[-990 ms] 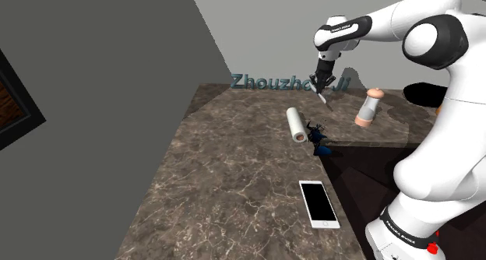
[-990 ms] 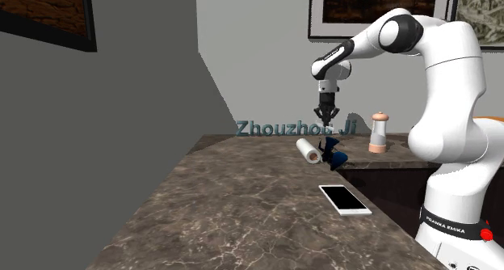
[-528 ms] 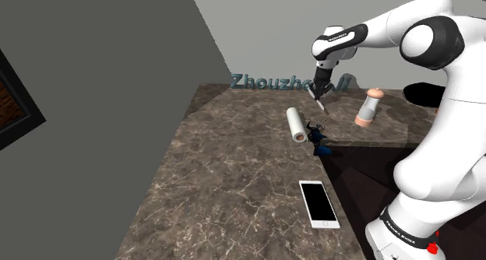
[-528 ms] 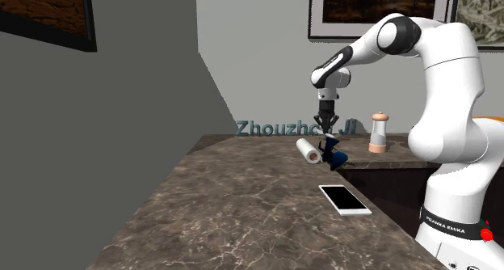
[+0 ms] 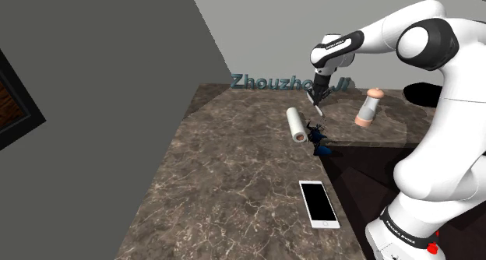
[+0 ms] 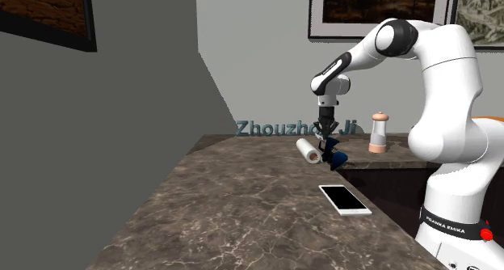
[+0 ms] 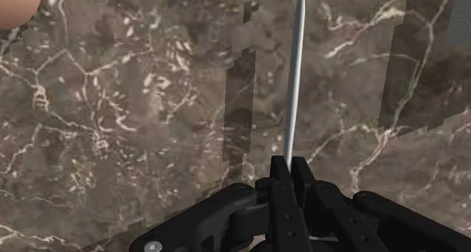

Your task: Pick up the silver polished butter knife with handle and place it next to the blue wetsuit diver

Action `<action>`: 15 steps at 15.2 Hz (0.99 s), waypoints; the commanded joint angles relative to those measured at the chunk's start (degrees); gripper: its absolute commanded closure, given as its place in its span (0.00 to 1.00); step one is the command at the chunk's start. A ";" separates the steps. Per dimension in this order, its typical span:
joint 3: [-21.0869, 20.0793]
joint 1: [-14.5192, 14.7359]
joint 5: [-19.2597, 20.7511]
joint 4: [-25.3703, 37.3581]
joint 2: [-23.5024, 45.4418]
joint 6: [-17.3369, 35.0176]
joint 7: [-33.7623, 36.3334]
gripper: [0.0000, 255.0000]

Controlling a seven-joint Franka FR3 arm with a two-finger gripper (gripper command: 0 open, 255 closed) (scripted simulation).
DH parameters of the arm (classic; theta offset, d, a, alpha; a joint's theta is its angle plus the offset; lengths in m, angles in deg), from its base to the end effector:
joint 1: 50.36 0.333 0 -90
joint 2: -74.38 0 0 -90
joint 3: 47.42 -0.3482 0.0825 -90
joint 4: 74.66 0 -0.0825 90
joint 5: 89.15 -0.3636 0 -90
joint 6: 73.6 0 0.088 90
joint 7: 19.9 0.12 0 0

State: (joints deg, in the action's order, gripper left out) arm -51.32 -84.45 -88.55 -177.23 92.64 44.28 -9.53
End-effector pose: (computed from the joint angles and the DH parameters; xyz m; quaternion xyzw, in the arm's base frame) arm 0.5369 -0.3172 0.3983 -0.9381 0.3454 0.0239 0.0104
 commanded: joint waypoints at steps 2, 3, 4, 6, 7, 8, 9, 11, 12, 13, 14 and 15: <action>0.00 0.01 0.00 -0.10 0.03 0.16 0.02 1.00; 0.00 0.01 0.00 -0.10 0.03 0.16 0.02 1.00; 0.00 0.01 0.00 -0.10 0.03 0.16 0.02 1.00; 0.00 0.01 0.00 -0.10 0.03 0.16 0.02 0.00; 0.00 0.01 0.00 -0.10 0.03 0.16 0.02 0.00; 0.00 0.01 0.00 -0.10 0.03 0.16 0.02 0.00; 0.00 0.01 0.00 -0.10 0.03 0.16 0.02 0.00; 0.00 0.01 0.00 -0.10 0.03 0.16 0.02 0.00; -0.02 -0.01 -0.05 1.00 -0.59 -1.57 -0.01 0.00; -0.03 -0.03 -0.09 2.20 -1.14 -3.32 -0.04 0.00; -0.04 -0.04 -0.13 3.48 -1.63 -5.09 -0.07 0.00; -0.05 -0.05 -0.15 4.56 -1.96 -6.49 -0.09 0.00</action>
State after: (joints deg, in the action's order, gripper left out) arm -51.35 -84.51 -88.68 -173.92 91.08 39.50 -9.63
